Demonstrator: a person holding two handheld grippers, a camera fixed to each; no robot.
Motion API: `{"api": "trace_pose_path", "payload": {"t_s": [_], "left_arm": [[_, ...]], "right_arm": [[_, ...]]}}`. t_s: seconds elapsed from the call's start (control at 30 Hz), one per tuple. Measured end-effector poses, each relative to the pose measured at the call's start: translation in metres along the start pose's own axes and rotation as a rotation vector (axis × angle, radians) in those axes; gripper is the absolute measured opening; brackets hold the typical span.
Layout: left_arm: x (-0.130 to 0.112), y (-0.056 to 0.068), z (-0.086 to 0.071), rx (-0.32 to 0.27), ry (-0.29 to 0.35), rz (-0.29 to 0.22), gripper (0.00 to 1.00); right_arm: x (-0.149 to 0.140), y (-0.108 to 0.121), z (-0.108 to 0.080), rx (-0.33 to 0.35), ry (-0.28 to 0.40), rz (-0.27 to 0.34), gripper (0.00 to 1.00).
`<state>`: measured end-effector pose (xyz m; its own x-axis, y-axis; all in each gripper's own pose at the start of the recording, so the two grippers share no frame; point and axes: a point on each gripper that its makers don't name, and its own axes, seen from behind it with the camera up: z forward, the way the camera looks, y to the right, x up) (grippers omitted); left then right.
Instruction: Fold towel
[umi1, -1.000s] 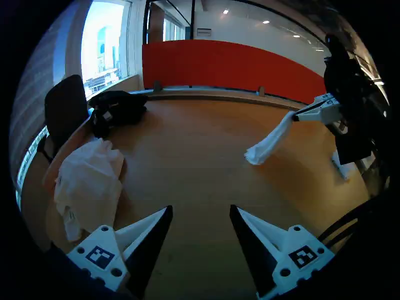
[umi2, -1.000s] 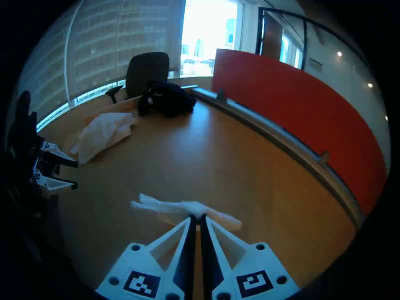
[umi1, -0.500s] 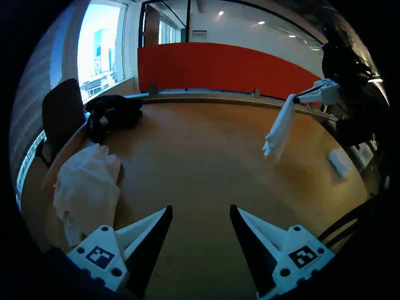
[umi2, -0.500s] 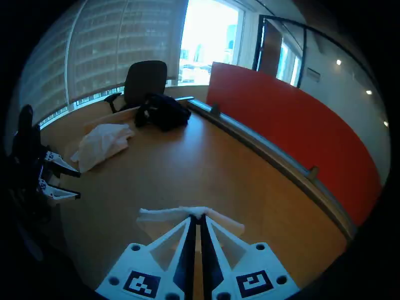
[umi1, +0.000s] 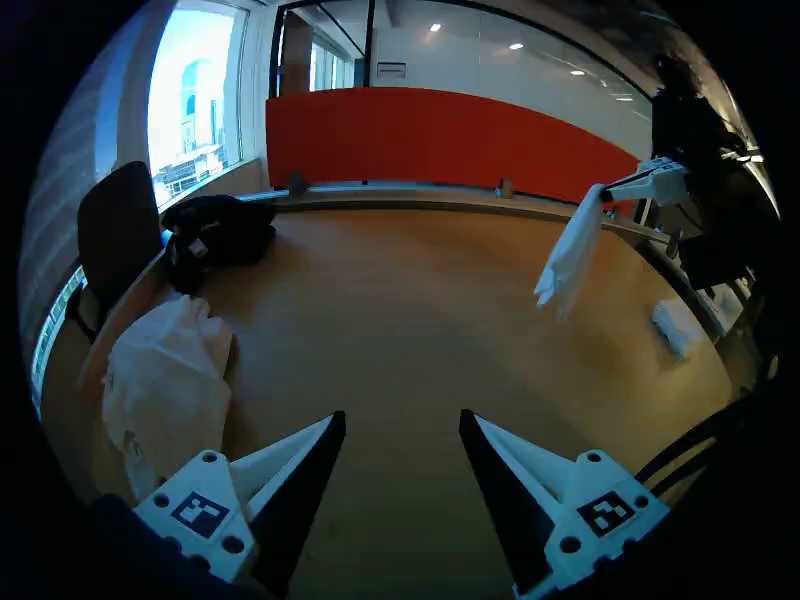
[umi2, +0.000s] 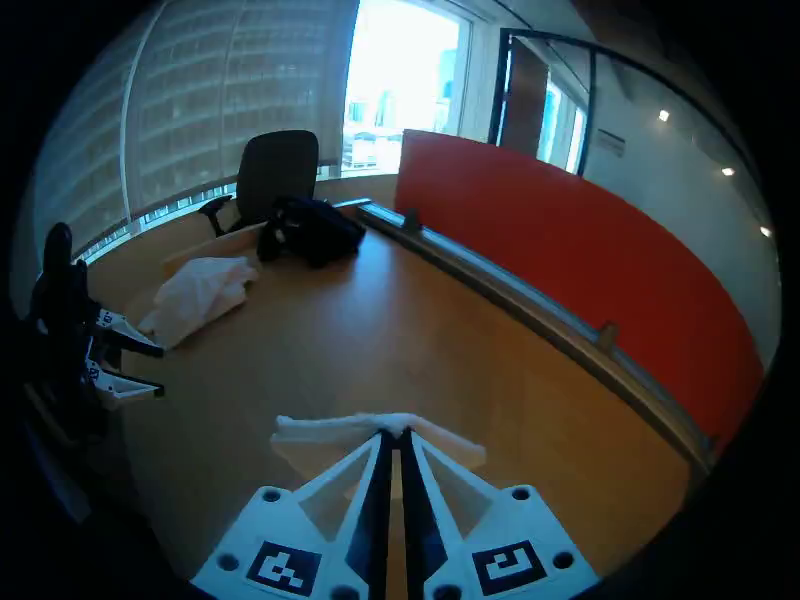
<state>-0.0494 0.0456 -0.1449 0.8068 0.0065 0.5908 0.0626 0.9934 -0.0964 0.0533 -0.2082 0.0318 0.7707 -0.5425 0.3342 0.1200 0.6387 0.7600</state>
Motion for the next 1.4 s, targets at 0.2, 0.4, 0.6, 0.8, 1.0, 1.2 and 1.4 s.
{"api": "trace_pose_path", "payload": {"t_s": [0.2, 0.4, 0.6, 0.8, 1.0, 1.2, 1.4], "left_arm": [[0.003, 0.002, 0.003, -0.003, -0.001, 0.005, 0.84], [0.006, 0.005, 0.006, -0.002, 0.000, 0.005, 0.84], [0.009, 0.008, 0.009, -0.002, -0.002, 0.012, 0.84], [0.009, 0.012, 0.010, -0.002, -0.006, 0.024, 0.84], [0.010, 0.016, 0.010, -0.002, -0.011, 0.031, 0.84], [0.010, 0.020, 0.010, 0.000, -0.016, 0.034, 0.84], [0.010, 0.023, 0.011, 0.003, -0.022, 0.039, 0.84]], "right_arm": [[-0.013, 0.025, -0.021, -0.031, -0.009, 0.012, 0.06], [-0.030, 0.050, -0.043, -0.058, -0.014, 0.043, 0.06], [-0.047, 0.074, -0.067, -0.079, -0.020, 0.069, 0.06], [-0.066, 0.101, -0.091, -0.112, -0.036, 0.079, 0.06], [-0.084, 0.128, -0.111, -0.143, -0.048, 0.107, 0.06], [-0.105, 0.154, -0.129, -0.170, -0.072, 0.141, 0.06], [-0.122, 0.176, -0.146, -0.199, -0.091, 0.157, 0.06]]}}
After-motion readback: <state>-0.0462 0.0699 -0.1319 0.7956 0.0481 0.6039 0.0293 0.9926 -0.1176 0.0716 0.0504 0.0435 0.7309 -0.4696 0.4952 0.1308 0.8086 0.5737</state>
